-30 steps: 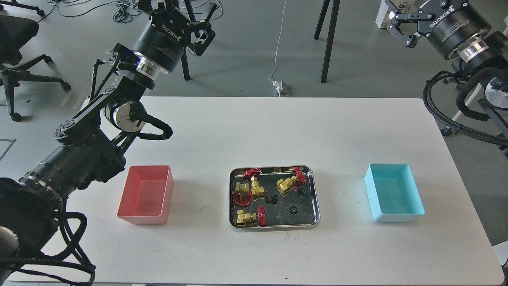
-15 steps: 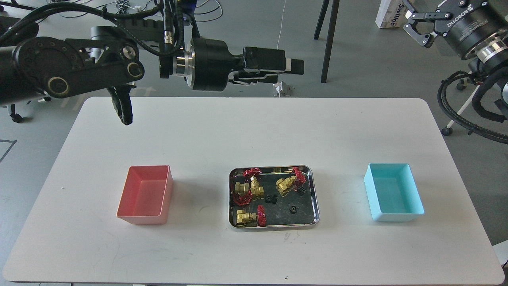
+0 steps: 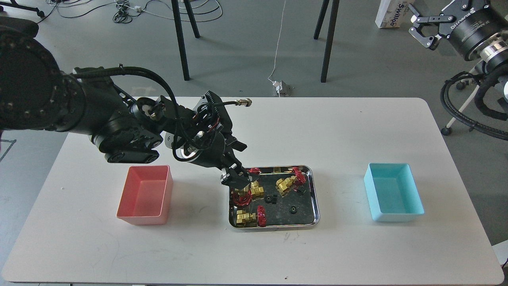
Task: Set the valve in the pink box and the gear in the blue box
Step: 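Lower the left gripper onto a brass valve with red handle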
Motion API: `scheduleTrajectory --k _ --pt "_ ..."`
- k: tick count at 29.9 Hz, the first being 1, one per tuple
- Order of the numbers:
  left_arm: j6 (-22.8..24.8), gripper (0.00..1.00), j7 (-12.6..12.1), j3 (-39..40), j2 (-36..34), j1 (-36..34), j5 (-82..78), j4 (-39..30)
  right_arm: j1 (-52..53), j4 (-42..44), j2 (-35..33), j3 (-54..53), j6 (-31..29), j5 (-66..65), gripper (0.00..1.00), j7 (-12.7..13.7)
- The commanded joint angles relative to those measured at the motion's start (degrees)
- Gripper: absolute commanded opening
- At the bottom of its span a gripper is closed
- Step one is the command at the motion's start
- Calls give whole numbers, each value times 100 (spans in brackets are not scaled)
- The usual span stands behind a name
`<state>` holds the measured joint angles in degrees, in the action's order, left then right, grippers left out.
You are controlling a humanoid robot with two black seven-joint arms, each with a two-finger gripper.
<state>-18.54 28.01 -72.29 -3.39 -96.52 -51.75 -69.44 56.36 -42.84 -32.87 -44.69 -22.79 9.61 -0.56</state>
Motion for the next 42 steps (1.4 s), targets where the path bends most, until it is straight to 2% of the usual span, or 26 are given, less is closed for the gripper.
scheduleTrajectory --k 1,4,10,35,42 --pt "-176 93 -1 -5 40 571 -1 324 235 118 263 214 82 -3 99 345" --pt "-395 93 -1 30 58 1116 -1 860 262 100 342 241 91 -3 99 495" --pt "-484 89 -1 153 49 1662 -28 1476 253 65 404 250 91 -3 99 504" --pt "-502 62 -1 127 58 2049 -221 1855 -19 30 395 259 91 -12 99 504" --pt "-502 50 -1 136 49 2137 -370 1863 -19 38 404 259 91 -12 99 504"
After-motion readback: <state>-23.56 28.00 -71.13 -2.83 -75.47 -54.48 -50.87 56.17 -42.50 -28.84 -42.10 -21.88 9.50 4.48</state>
